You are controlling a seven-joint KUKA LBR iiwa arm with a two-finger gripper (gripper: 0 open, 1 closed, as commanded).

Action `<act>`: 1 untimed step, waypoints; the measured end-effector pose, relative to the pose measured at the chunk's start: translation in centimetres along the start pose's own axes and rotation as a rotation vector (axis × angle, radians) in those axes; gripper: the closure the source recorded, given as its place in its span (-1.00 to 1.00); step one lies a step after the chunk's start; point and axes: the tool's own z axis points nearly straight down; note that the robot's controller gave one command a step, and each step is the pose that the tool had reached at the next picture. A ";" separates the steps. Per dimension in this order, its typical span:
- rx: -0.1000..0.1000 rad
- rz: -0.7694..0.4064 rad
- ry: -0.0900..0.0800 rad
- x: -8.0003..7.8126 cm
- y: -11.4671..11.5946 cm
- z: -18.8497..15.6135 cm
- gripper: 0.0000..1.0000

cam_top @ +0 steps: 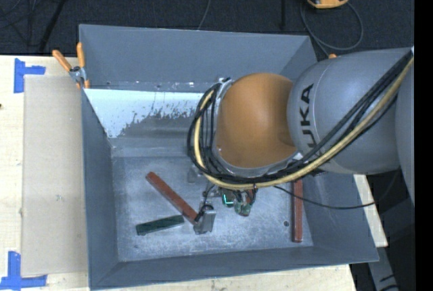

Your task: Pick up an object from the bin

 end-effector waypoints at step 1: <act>-0.003 0.064 -0.012 -1.6 4.7 11.1 -1.00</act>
Offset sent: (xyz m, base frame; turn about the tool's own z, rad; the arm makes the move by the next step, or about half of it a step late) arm 0.0139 0.0454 -0.1085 0.0665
